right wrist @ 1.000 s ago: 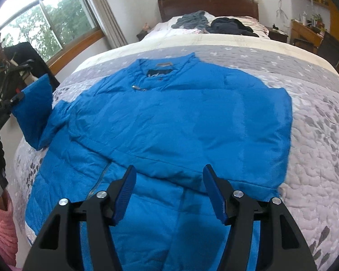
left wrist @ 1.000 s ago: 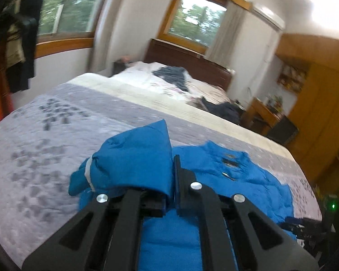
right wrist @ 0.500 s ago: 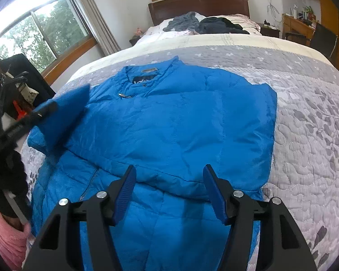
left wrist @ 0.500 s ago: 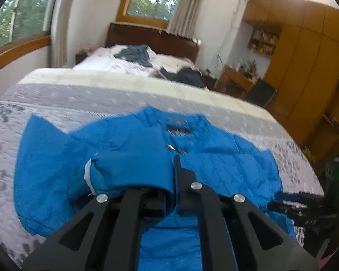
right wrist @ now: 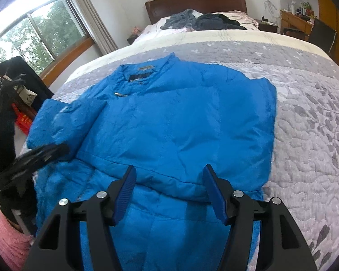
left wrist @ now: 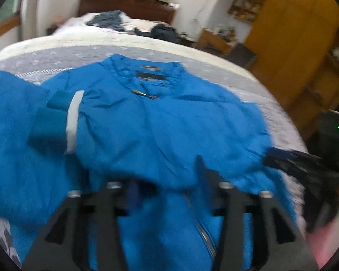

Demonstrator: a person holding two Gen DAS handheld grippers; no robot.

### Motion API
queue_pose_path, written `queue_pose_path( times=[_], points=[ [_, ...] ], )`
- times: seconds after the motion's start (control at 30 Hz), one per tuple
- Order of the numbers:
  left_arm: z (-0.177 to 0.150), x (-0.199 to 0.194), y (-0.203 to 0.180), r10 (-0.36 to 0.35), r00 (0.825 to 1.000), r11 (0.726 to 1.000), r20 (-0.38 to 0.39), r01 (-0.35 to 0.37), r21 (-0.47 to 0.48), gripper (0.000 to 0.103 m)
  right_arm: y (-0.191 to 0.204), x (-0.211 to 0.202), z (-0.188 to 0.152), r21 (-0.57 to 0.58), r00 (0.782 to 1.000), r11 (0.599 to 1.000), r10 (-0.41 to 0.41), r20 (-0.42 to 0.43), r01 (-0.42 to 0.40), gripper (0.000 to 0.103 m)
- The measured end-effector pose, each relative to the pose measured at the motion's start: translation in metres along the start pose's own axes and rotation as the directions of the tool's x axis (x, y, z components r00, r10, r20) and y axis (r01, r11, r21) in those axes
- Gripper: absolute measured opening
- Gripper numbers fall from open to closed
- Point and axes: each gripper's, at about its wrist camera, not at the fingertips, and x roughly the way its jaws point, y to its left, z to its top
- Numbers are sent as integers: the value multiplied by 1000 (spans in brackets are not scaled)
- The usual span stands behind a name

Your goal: Fold large clothes

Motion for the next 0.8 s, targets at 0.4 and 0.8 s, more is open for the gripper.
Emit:
queue_pose_path(
  times=[0.4,0.8],
  points=[
    [-13,-97,86,156,960,980,232,-121,-156,63,108,42,42,-62,963,970,223,-152,-234,67],
    [-10,-115,118,194,933,965,305,-125,-231,63,132,117,56,92,906,951,308,-292,-294,19]
  ],
)
